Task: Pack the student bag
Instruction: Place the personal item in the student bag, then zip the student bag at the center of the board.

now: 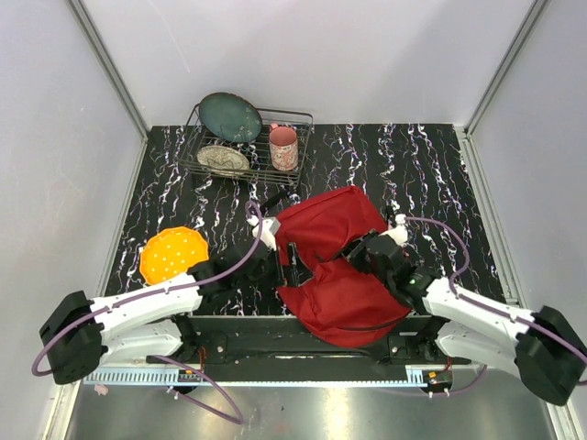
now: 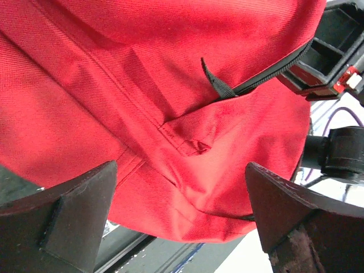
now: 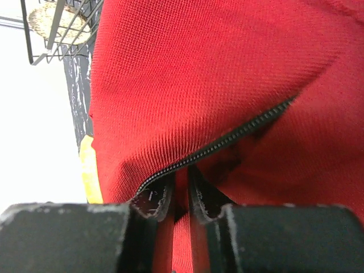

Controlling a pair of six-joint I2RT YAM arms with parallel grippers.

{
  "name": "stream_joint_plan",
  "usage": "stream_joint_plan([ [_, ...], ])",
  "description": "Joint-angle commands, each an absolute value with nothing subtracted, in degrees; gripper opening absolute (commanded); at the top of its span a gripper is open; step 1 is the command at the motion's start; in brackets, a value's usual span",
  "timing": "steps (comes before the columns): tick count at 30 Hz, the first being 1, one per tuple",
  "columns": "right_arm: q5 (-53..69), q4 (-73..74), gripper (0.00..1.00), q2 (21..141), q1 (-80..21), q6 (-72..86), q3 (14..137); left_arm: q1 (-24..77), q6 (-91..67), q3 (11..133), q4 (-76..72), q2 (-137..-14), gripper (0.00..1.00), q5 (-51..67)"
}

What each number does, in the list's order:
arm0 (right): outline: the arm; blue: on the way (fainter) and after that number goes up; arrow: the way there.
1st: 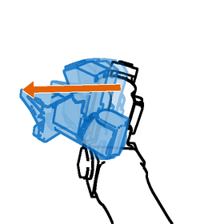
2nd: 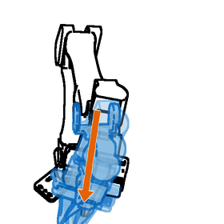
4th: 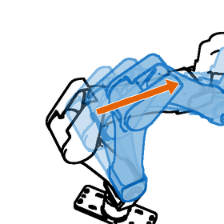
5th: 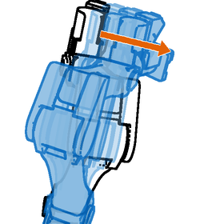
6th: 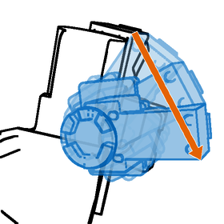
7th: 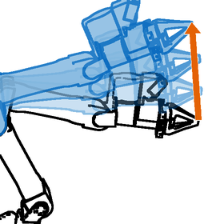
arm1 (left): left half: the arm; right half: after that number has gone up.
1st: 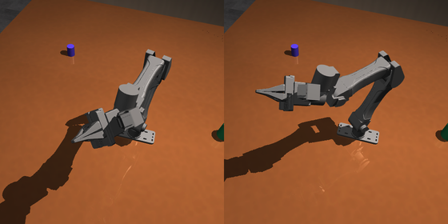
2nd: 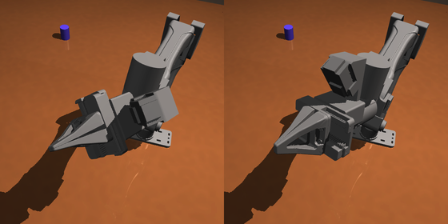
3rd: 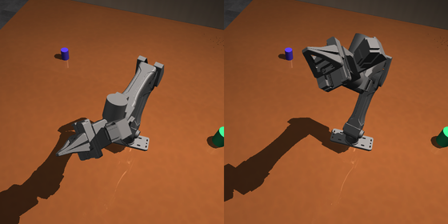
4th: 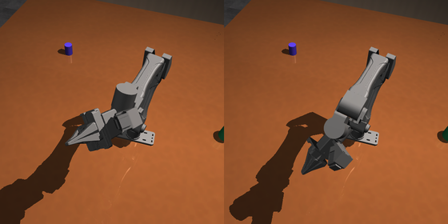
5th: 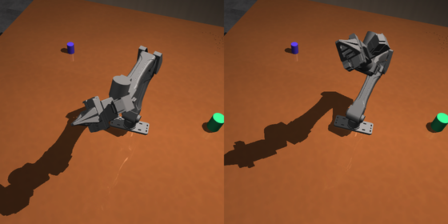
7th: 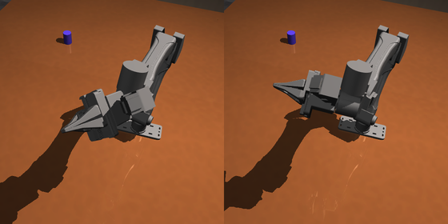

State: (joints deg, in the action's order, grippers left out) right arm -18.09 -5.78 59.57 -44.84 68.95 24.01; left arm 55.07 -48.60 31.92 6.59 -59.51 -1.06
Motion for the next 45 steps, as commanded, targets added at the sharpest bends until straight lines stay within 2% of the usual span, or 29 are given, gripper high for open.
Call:
stream_joint_plan([
  [1, -18.8, 2.9, 0.22, 49.5, -44.5, 68.7, 22.5, 54.0, -51.7, 30.6, -6.1, -62.3, 0.99, 3.2],
  [6, -19.5, 9.9, 0.40, 40.6, -44.6, 67.9, 21.9, 52.1, -56.6, 28.8, -15.7, -67.9, 0.99, 8.0],
  [9, -19.8, 16.3, 0.47, 37.8, -44.6, 67.8, 23.3, 51.9, -58.6, 28.7, -17.4, -71.2, 0.99, 8.2],
  [13, -19.9, 27.0, 0.47, 32.5, -44.5, 69.0, 24.9, 51.4, -61.4, 26.7, -22.0, -73.7, 0.97, 8.4],
  [15, -19.6, 27.8, 0.47, 30.0, -44.6, 68.2, 25.0, 51.4, -62.2, 26.5, -24.1, -74.4, 0.95, 8.3],
  [17, -20.1, 28.5, 0.47, 27.1, -44.6, 67.2, 25.9, 51.5, -62.6, 26.3, -26.6, -75.8, 0.89, 8.2],
  [18, -20.4, 29.1, 0.47, 26.4, -44.6, 66.9, 26.5, 51.4, -62.6, 26.5, -27.5, -76.4, 0.84, 8.3],
  [20, -20.9, 29.5, 0.47, 25.6, -44.6, 65.7, 28.5, 51.4, -62.8, 27.3, -29.5, -78.1, 0.68, 8.7],
  [22, -20.8, 29.9, 0.47, 26.6, -44.6, 64.5, 29.7, 51.5, -62.8, 27.9, -30.1, -79.4, 0.55, 9.4],
  [23, -20.5, 29.9, 0.47, 27.2, -44.6, 64.2, 31.0, 51.4, -62.9, 28.1, -31.0, -79.7, 0.44, 9.8],
  [26, -18.6, 28.8, 0.47, 30.0, -44.6, 62.4, 32.7, 51.4, -63.4, 27.6, -32.0, -80.0, 0.28, 10.0],
  [27, -17.8, 26.8, 0.47, 31.5, -44.6, 61.5, 33.0, 51.5, -63.4, 27.4, -32.2, -79.9, 0.20, 10.0],
  [31, -10.7, 21.9, 0.45, 36.7, -44.6, 55.5, 35.4, 51.4, -63.1, 26.5, -32.2, -78.8, 0.02, 9.8],
  [39, 1.8, 19.3, 0.48, 51.7, -45.4, 39.8, 45.6, 51.4, -58.5, 26.5, -28.2, -72.3, 0.00, 7.3],
  [45, 5.3, 20.7, 0.49, 61.2, -47.3, 30.6, 51.8, 51.5, -54.0, 29.1, -20.3, -66.3, 0.00, 5.2],
])
